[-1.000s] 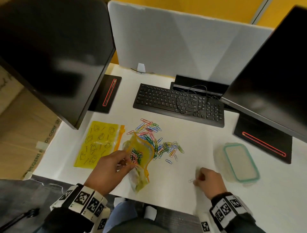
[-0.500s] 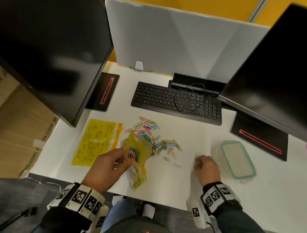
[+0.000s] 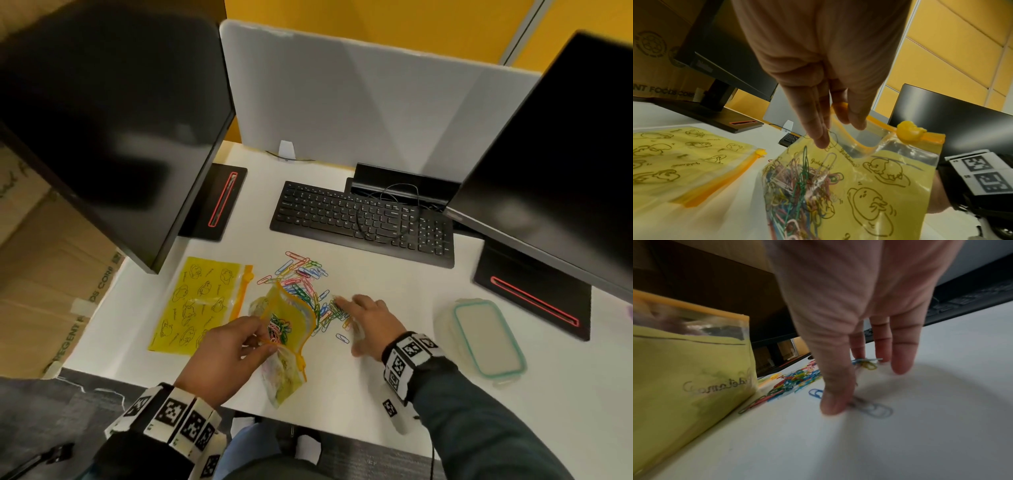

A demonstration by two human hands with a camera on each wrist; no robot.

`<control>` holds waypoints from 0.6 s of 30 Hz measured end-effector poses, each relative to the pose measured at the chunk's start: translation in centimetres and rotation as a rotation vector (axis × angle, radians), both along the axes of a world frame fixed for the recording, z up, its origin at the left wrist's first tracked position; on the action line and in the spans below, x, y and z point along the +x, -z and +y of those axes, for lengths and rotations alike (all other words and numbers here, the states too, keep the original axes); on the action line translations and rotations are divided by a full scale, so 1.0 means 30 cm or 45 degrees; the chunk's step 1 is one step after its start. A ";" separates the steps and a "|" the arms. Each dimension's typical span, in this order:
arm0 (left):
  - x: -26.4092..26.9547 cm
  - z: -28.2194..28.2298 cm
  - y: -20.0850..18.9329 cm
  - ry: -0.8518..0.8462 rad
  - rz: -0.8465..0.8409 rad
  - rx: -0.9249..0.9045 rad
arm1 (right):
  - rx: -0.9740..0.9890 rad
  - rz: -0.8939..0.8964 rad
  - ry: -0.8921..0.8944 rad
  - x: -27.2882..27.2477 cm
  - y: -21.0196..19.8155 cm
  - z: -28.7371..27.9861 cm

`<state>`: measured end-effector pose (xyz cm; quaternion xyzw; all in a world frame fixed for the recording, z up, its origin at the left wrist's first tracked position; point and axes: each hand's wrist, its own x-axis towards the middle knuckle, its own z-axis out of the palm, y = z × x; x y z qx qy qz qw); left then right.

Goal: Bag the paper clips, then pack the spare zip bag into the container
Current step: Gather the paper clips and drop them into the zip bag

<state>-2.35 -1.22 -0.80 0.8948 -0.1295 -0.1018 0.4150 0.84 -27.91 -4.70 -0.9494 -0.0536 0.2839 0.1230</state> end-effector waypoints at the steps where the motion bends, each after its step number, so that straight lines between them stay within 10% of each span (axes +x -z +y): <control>1: -0.001 -0.006 -0.001 0.004 0.007 -0.002 | 0.044 -0.048 0.036 0.008 0.012 0.009; 18: 0.006 -0.026 -0.002 0.016 0.008 -0.004 | 0.072 -0.311 0.208 0.014 0.035 0.077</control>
